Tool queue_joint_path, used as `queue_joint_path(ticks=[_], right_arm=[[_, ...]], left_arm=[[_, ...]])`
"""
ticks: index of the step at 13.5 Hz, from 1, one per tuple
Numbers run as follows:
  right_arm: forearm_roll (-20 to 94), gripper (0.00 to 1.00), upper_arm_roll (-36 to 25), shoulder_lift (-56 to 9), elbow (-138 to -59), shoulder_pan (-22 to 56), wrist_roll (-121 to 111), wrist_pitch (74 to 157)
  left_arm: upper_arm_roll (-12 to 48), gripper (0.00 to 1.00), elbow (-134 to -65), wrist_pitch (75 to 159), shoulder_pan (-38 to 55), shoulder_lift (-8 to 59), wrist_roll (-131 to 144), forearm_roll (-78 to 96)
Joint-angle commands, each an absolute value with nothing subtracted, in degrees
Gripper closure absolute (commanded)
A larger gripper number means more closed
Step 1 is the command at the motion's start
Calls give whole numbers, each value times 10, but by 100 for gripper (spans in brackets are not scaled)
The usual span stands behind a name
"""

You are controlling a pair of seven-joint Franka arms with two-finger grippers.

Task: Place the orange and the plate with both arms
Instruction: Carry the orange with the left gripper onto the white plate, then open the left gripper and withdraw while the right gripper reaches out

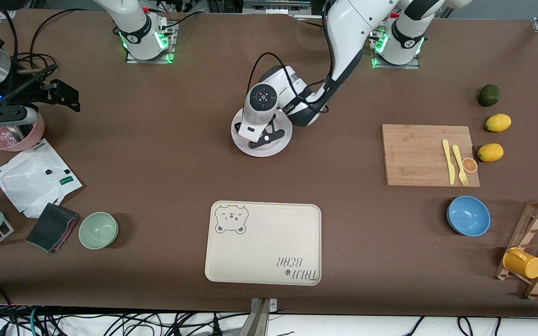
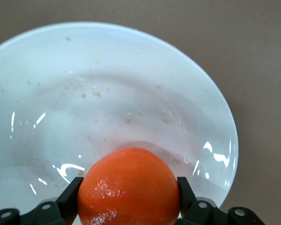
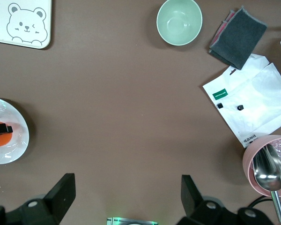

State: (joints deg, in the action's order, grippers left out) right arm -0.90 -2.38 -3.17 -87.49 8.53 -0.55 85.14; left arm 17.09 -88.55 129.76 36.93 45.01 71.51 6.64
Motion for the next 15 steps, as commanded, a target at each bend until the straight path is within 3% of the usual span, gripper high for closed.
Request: queue_joint_path(ticks=[1, 7, 12, 15], right_arm=[[-16, 0, -23, -32, -866, 86, -10, 845], [-16, 0, -22, -42, -881, 85, -17, 866], [53, 0, 10, -44, -938, 69, -18, 916], [103, 0, 27, -45, -980, 61, -18, 957]], left_arm=[[167, 0, -873, 1268, 356, 437, 714, 69], [143, 0, -857, 1108, 283, 329, 671, 8], [141, 0, -779, 980, 148, 296, 400, 6], [140, 0, -769, 898, 72, 256, 223, -2]])
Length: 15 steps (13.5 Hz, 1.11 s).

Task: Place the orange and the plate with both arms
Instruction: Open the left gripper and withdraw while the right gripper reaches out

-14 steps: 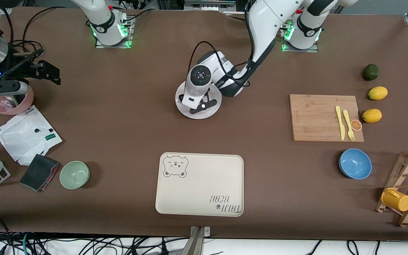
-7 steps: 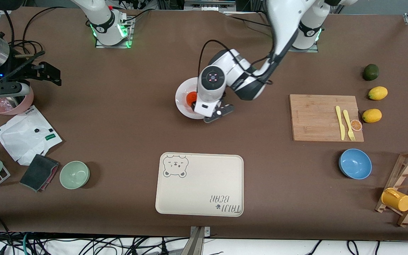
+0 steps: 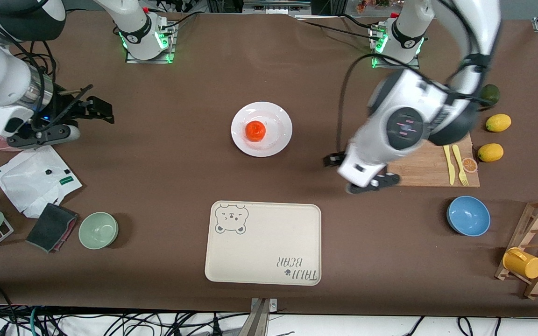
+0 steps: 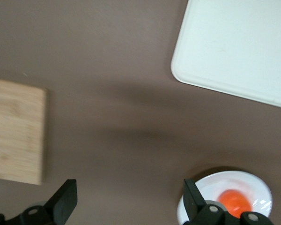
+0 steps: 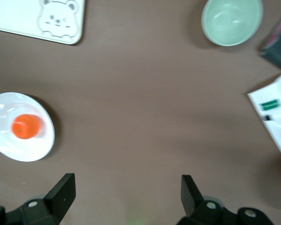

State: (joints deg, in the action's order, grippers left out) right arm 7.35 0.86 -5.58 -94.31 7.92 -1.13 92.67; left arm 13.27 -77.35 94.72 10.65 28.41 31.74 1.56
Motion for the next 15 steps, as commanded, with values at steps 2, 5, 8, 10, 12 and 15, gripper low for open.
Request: queue_joint_path(ticks=[2, 5, 8, 10, 12, 15], right_arm=[[144, 0, 39, -50, -1017, 58, -18, 998], [189, 0, 65, -63, -1083, 58, -18, 1088], [236, 0, 85, -89, -1121, 57, -51, 1158], [300, 0, 85, -113, -1127, 57, -97, 1173], [372, 0, 85, -151, -1127, 58, -130, 1193], [445, 0, 105, -211, -1139, 58, -200, 1256]], left_arm=[[141, 0, -768, 866, 31, 209, 126, -13], [144, 0, -767, 796, -21, 148, 53, -7], [113, 0, -791, 814, -31, 119, 21, -1], [85, 0, -881, 916, -31, 60, 27, 0], [68, 0, -954, 996, -32, 12, 21, -1], [64, 0, -976, 995, -31, -7, 22, -9]])
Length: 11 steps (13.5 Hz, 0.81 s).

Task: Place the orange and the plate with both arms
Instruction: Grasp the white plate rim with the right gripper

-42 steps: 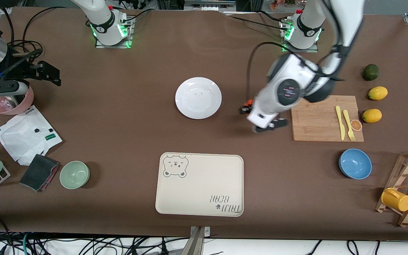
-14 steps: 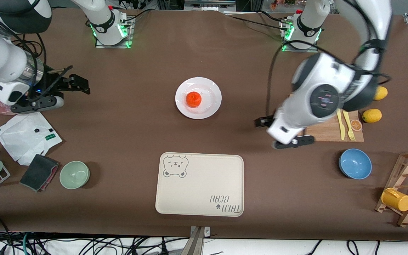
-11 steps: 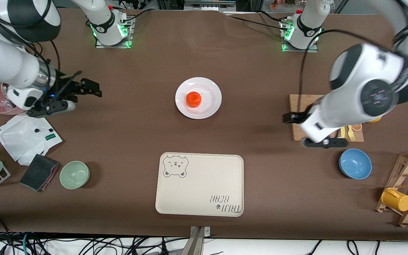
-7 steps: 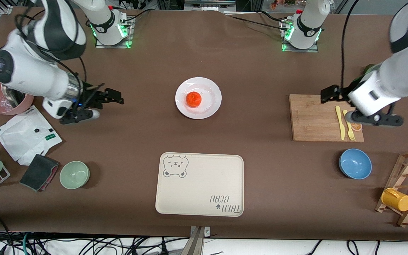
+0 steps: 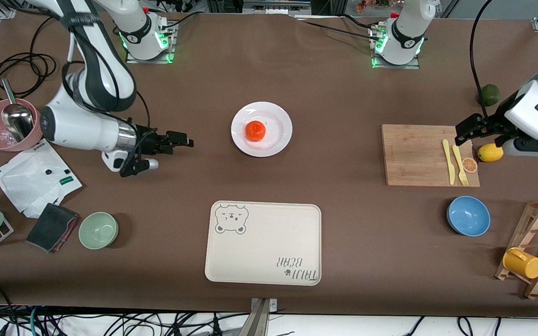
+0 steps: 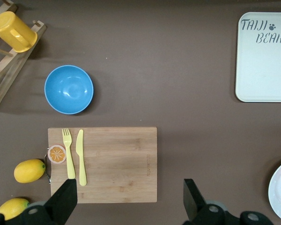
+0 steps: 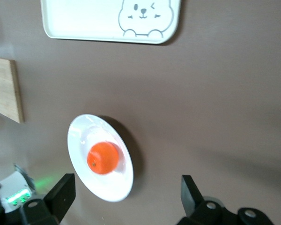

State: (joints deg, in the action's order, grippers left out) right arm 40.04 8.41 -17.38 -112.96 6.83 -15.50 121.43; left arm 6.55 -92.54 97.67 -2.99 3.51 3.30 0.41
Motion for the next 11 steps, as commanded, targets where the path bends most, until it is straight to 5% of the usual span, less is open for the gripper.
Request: queue_joint_path(ticks=[1, 4, 11], right_arm=[[474, 0, 120, -221, -1151, 58, -222, 1284], [550, 0, 172, -225, -1207, 60, -266, 1384], [821, 0, 236, -247, -1280, 66, -469, 1470]], left_arm=[[64, 0, -976, 988, -33, -7, 22, -8], [69, 0, -965, 962, -29, -3, 28, -9], [69, 0, -959, 949, -26, -3, 25, -9]])
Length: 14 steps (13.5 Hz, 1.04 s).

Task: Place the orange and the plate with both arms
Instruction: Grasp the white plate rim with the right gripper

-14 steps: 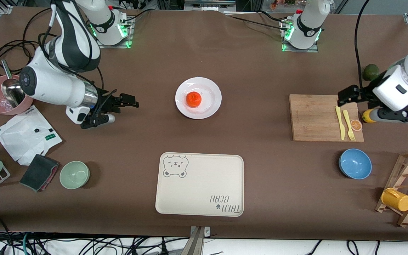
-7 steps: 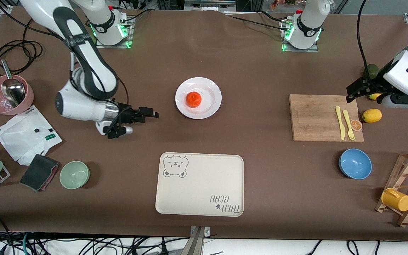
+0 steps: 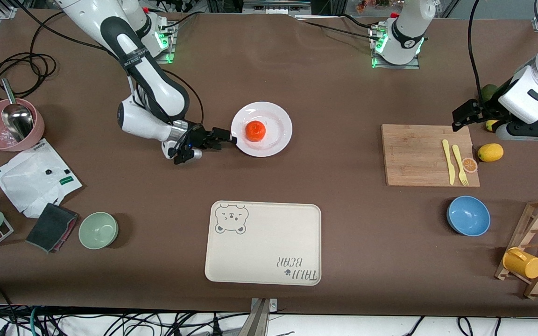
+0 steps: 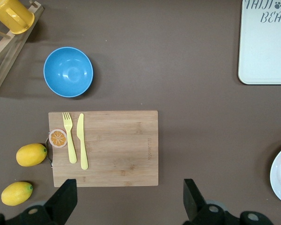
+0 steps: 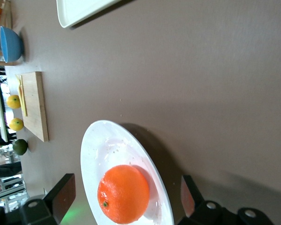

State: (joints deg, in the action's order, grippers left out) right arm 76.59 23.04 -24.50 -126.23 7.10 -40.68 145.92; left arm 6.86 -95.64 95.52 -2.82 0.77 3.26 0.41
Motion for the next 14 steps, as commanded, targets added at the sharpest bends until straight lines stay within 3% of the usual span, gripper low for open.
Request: queue_joint_path(ticks=[1, 7, 14], right_arm=[[844, 0, 236, -252, -1285, 66, -494, 1470], [974, 3, 239, -265, -1303, 95, -581, 1476], [995, 36, 239, -265, -1307, 101, -602, 1481]], left_arm=[[70, 0, -958, 949, -25, -3, 25, -10], [69, 0, -956, 940, -31, -3, 22, -10], [69, 0, -956, 939, -32, -3, 22, -9]])
